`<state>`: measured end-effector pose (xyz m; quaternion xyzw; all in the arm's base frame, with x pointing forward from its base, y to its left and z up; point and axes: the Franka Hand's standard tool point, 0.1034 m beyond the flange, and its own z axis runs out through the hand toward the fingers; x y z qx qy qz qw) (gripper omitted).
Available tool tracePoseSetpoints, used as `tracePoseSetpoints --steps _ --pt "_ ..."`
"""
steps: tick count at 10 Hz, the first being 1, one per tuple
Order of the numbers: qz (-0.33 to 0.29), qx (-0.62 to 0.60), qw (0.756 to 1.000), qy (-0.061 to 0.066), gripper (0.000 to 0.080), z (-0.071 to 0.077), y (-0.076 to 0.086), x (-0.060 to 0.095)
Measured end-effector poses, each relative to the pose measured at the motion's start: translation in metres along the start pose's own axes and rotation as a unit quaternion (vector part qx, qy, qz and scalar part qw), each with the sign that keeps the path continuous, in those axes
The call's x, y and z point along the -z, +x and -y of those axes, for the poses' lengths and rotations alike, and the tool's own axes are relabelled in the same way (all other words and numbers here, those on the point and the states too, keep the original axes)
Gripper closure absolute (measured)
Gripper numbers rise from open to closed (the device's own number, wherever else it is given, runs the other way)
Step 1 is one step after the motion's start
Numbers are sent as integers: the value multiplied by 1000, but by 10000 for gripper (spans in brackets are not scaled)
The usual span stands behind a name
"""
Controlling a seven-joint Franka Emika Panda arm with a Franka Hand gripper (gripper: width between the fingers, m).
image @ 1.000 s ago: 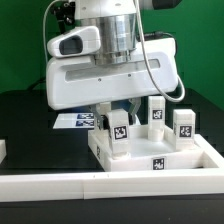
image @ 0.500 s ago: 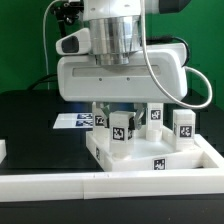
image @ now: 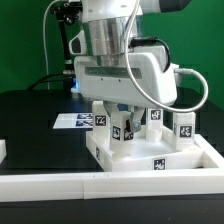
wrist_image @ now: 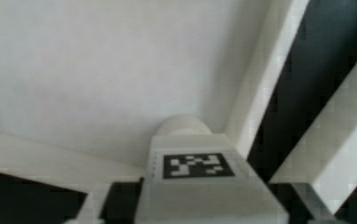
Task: Assemble square table
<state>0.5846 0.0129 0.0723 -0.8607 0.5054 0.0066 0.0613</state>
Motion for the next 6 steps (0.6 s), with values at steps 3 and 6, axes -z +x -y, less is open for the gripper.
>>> tracePoseSetpoints --steps 3,6 --pt "2 -8 1000 0 509 0 -1 0" --pt "1 107 994 -1 184 2 1 2"
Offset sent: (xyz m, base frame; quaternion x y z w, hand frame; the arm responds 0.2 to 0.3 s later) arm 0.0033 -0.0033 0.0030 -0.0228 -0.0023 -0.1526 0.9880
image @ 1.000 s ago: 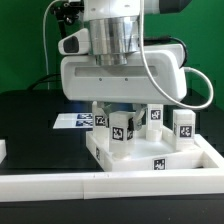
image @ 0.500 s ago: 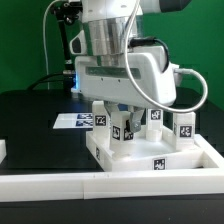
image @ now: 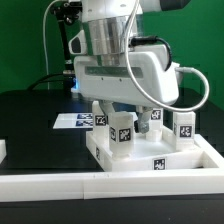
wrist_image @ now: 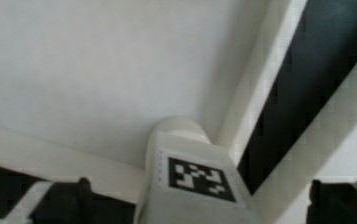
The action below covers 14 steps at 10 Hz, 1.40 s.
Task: Assemble square table
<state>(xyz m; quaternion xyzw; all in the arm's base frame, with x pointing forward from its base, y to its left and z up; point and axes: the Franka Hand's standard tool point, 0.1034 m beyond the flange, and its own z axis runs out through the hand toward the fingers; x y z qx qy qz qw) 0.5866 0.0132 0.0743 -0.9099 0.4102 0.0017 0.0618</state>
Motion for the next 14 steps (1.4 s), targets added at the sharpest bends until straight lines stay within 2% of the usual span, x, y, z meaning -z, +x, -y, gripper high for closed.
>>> tracePoseSetpoints --steps 2,5,6,10,12,13,14 --pt "-5 126 992 -7 160 1 1 1" --pt "-19 291 956 -22 151 3 2 1" --pt "-18 334 942 -23 151 1 5 2" --pt "-16 458 889 -25 151 -3 9 3" --pt "-15 485 874 -25 151 -2 8 2" --pt "-15 483 875 -25 198 -2 8 2" --pt "-15 483 875 -25 198 -2 8 2"
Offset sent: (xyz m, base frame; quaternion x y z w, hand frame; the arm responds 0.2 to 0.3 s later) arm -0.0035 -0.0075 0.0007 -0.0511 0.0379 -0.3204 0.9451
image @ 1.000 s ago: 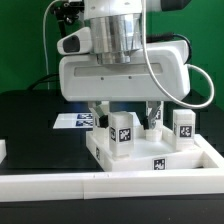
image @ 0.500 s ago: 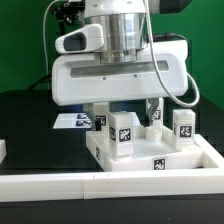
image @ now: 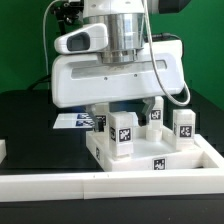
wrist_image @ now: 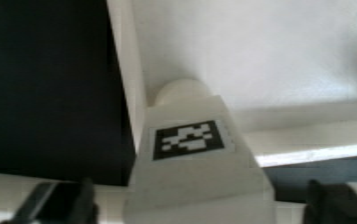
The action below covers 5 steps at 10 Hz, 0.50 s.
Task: Assemble square table
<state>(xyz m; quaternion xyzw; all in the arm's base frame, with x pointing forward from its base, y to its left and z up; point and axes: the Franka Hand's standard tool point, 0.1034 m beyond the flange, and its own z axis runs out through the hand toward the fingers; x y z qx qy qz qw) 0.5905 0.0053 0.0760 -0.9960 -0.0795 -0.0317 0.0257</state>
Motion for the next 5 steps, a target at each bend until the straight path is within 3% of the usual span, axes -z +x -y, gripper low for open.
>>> tracePoseSetpoints --steps 1,2,3,5 --pt "0 0 1000 0 372 0 0 0" --pt "0 0 1000 0 372 0 0 0" --pt "0 -2 1000 0 510 0 0 0" --pt "0 -15 1000 0 509 0 0 0"
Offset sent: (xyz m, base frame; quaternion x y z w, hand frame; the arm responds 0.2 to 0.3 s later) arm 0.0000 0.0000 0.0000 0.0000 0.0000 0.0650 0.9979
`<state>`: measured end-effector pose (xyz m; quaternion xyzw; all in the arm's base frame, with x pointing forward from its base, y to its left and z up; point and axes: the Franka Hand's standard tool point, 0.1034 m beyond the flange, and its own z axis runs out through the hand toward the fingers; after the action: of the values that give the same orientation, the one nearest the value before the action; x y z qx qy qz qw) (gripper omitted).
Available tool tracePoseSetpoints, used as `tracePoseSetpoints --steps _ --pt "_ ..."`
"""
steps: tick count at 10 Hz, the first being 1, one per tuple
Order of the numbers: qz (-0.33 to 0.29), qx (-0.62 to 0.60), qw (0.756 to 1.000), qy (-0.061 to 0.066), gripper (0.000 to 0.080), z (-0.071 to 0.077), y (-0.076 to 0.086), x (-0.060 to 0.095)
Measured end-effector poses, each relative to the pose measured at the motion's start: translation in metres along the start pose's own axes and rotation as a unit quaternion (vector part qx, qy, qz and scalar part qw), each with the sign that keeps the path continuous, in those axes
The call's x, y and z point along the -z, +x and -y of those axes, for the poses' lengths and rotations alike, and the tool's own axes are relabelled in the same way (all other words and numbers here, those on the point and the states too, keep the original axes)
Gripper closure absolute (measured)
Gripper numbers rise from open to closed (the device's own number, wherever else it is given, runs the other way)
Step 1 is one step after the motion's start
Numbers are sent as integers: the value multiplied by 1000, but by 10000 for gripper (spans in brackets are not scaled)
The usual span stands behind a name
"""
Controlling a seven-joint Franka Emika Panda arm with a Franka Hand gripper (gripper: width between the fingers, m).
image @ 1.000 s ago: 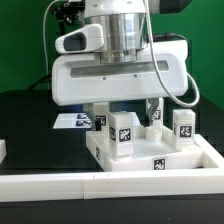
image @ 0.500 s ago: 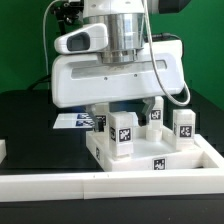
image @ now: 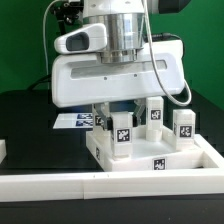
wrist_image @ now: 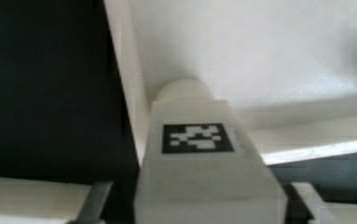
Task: Assemble square table
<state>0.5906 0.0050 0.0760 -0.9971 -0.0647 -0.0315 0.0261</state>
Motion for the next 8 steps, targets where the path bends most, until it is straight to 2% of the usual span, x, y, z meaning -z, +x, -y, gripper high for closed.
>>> tracePoseSetpoints --steps 3,6,8 --pt "-1 -126 992 1 509 -1 0 0" --pt "-18 -301 953 -3 509 -1 1 -1" --pt "-27 -417 909 8 508 -3 1 -1"
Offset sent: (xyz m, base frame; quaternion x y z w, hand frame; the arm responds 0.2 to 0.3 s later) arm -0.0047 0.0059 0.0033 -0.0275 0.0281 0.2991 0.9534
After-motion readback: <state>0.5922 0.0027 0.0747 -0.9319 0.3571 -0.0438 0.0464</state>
